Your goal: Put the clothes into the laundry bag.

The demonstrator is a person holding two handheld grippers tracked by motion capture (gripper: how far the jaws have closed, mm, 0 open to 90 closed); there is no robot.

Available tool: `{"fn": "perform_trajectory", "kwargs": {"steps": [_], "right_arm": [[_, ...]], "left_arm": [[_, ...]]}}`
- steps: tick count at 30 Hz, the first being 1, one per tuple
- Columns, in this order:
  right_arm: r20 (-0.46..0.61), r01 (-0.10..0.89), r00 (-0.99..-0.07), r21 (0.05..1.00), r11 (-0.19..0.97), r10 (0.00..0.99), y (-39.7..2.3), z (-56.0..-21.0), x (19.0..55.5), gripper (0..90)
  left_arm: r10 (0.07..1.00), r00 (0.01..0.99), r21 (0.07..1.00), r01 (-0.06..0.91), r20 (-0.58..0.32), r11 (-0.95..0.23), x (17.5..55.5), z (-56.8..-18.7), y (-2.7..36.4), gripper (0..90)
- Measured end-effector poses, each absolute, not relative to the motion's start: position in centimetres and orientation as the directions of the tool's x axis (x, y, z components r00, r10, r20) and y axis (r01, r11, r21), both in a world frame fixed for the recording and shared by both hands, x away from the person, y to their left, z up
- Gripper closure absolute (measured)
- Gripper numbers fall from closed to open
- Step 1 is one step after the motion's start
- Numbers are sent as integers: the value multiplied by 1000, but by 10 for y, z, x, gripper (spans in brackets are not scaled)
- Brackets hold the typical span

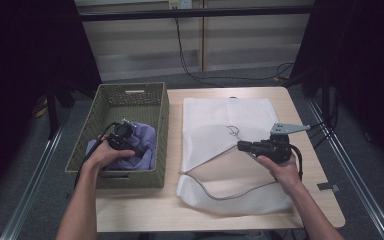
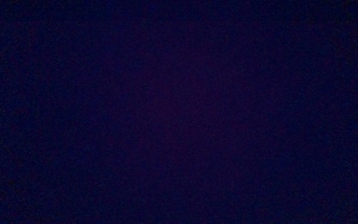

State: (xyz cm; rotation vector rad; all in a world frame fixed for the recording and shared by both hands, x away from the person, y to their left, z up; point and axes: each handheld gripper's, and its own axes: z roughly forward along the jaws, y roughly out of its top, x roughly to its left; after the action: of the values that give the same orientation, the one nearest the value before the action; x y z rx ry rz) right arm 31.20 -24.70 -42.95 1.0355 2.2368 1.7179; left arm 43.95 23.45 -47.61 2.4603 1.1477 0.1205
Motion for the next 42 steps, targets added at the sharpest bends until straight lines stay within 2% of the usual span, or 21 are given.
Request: {"fn": "perform_trajectory", "kwargs": {"steps": [6, 10, 12, 17, 25, 28, 29, 32, 39, 40, 41, 42], "right_arm": [[288, 430, -756, 896, 115, 588, -247, -430, 312, 881], [288, 432, -757, 894, 119, 587, -247, -430, 312, 881], [289, 433, -756, 893, 118, 587, -247, -430, 312, 881], [288, 433, -756, 893, 120, 588, -246, -431, 311, 882], [282, 432, -758, 893, 128, 588, -244, -432, 312, 882], [283, 432, -758, 893, 128, 587, -244, -432, 312, 881], [284, 432, -760, 893, 128, 585, -243, -432, 312, 882], [285, 434, -760, 891, 130, 584, -242, -433, 312, 882], [286, 436, -758, 890, 130, 587, -242, -432, 312, 882], [285, 436, -758, 891, 131, 586, -241, -432, 312, 882], [287, 436, -760, 891, 130, 583, -241, -433, 313, 882], [287, 437, -760, 890, 132, 583, -240, -433, 313, 882]], "left_arm": [[709, 703, 399, 667, -58, -629, 440, -480, 234, 1], [730, 679, 420, 687, -81, -593, 439, -482, 234, 1], [713, 698, 394, 675, -66, -625, 441, -480, 234, 14], [716, 696, 385, 673, -43, -631, 442, -472, 237, 214], [750, 650, 328, 740, -125, -587, 444, -461, 239, 648], [743, 652, 303, 746, -154, -592, 445, -459, 240, 771], [769, 615, 323, 773, -171, -546, 444, -460, 239, 796], [770, 612, 317, 777, -180, -544, 445, -459, 242, 825], [790, 585, 379, 784, -184, -492, 444, -449, 249, 835], [808, 555, 412, 795, -197, -445, 442, -448, 249, 835], [793, 581, 401, 781, -184, -479, 443, -445, 252, 835], [795, 576, 419, 780, -189, -465, 442, -444, 253, 836]]}}
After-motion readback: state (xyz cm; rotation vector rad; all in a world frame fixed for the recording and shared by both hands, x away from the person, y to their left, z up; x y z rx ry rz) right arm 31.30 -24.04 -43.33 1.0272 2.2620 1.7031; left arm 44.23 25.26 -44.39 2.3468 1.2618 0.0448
